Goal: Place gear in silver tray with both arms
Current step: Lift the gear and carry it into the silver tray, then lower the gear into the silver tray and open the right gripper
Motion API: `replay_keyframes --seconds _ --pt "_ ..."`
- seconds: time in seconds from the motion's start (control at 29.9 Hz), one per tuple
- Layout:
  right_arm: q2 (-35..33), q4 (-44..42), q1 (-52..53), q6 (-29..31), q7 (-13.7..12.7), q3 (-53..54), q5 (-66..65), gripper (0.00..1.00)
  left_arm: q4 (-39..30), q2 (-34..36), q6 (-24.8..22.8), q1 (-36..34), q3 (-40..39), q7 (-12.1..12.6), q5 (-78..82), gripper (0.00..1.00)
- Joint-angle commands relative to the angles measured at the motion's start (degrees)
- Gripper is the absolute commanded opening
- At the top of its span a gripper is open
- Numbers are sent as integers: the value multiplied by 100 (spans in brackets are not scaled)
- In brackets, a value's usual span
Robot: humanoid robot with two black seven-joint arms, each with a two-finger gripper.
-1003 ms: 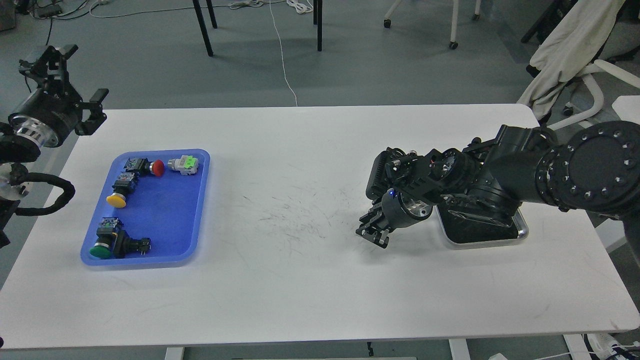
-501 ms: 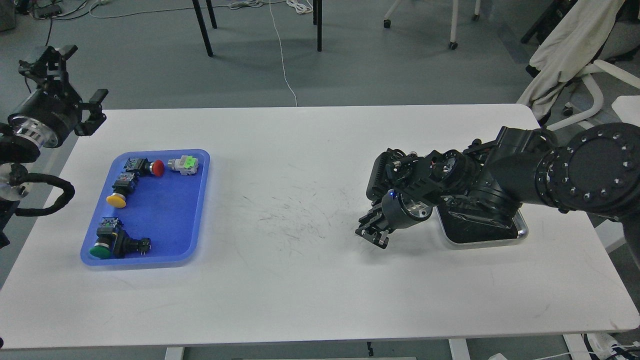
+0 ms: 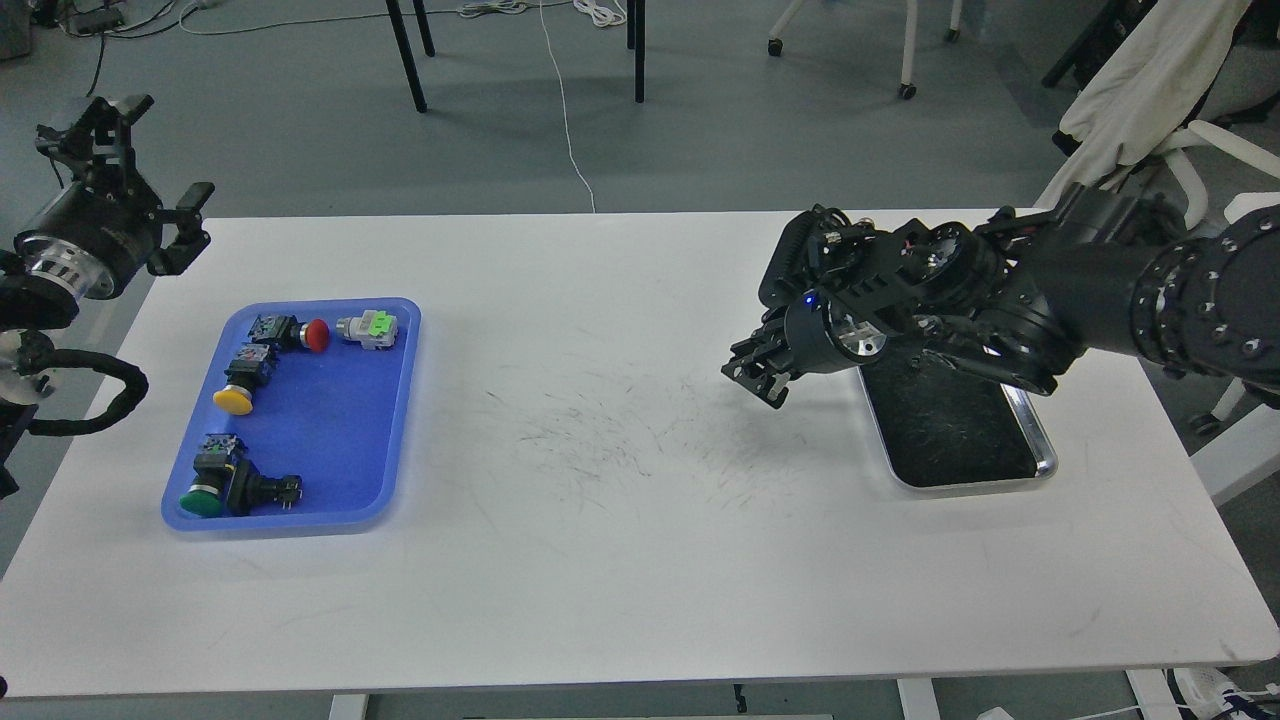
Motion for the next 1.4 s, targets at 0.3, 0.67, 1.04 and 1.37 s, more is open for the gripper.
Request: replay_keyframes --seconds 0.3,0.67,1.04,1.37 --pt "-1609 241 -663 -181 0 20 -38 2 0 -17 10 4 10 0 0 98" --pt "-1935 206 -1367 -489 0 11 -65 2 0 -61 27 4 10 0 17 98" --pt "-1892 13 -1403 -489 0 29 -47 12 26 -61 27 39 10 0 17 98" --pt "-1847 -14 -1420 -489 0 55 -3 40 26 -96 27 39 168 0 17 98"
